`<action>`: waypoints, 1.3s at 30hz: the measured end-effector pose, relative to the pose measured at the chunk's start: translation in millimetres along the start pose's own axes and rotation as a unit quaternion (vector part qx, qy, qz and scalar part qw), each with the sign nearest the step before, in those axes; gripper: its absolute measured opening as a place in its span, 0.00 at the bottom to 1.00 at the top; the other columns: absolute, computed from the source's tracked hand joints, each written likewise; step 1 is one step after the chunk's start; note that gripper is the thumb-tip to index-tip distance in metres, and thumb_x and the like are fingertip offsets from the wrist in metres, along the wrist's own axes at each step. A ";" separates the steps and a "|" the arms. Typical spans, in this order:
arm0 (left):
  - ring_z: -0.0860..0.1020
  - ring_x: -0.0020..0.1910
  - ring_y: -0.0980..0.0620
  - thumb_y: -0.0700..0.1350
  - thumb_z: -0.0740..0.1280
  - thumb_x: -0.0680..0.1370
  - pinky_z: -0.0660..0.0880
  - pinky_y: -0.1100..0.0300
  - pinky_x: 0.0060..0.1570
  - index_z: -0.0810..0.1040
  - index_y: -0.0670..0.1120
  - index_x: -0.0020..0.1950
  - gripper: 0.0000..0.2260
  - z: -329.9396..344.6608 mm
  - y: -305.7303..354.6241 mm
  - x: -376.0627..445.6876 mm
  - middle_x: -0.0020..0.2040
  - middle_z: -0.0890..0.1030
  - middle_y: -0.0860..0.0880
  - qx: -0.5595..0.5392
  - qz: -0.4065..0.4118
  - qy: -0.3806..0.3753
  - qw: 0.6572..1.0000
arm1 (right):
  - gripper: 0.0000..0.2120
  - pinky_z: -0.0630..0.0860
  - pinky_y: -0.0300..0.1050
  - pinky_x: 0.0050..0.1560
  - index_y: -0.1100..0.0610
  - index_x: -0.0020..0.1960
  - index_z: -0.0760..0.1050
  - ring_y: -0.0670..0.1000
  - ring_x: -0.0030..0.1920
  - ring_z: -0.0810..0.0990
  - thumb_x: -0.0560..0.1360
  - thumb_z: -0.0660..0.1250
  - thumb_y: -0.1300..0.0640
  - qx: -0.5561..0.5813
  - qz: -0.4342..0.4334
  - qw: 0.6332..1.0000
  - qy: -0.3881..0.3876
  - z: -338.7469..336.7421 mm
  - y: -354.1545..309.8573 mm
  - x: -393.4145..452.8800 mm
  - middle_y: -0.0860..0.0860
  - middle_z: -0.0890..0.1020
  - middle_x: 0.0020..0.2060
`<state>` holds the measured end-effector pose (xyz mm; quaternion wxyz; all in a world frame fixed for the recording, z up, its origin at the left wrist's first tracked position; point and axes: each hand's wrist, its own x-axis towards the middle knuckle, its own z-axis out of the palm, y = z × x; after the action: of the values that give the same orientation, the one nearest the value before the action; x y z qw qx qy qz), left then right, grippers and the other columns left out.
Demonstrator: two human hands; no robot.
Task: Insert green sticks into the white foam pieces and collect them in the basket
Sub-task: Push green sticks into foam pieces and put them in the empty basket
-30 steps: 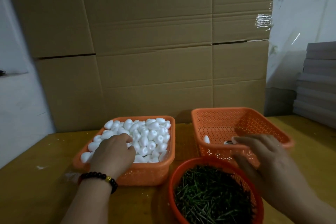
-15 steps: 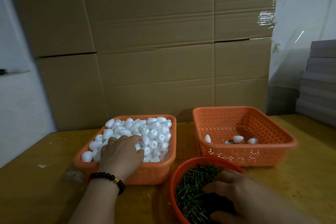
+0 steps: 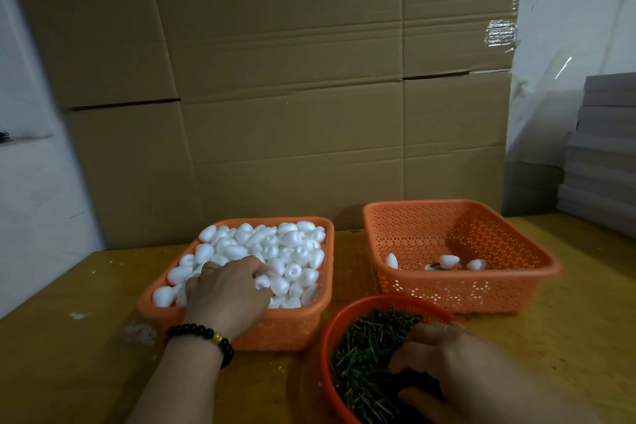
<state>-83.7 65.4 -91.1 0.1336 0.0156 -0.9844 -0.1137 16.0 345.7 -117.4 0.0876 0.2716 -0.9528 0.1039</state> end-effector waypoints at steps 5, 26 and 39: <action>0.67 0.65 0.50 0.55 0.59 0.77 0.63 0.50 0.60 0.73 0.63 0.62 0.14 -0.2 3.0 -0.2 0.60 0.78 0.60 0.000 -0.009 -0.005 1.000 | 0.25 0.62 0.32 0.63 0.34 0.64 0.66 0.33 0.58 0.68 0.70 0.50 0.31 -0.008 0.004 1.000 0.000 1.1 0.6 -0.3 0.32 0.72 0.56; 0.71 0.58 0.53 0.55 0.61 0.76 0.61 0.51 0.58 0.73 0.60 0.49 0.04 -4.6 5.0 -2.0 0.51 0.79 0.59 -0.009 -0.001 0.006 1.000 | 0.16 0.61 0.29 0.61 0.35 0.62 0.69 0.34 0.56 0.70 0.75 0.58 0.36 0.010 -0.005 1.000 0.019 0.0 -1.7 -4.9 0.31 0.72 0.55; 0.82 0.45 0.57 0.38 0.74 0.70 0.77 0.63 0.45 0.81 0.55 0.47 0.13 -33.0 30.6 -20.3 0.46 0.82 0.55 -0.441 0.079 0.050 0.893 | 0.07 0.79 0.37 0.44 0.39 0.46 0.82 0.36 0.40 0.80 0.68 0.72 0.44 -0.011 -0.008 0.995 0.102 -11.0 -13.7 -7.4 0.34 0.81 0.39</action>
<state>-55.3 89.2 -58.4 0.1841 -0.1174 -0.8230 -0.5244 30.7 340.7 -106.4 0.1885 0.2665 -0.9376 0.1197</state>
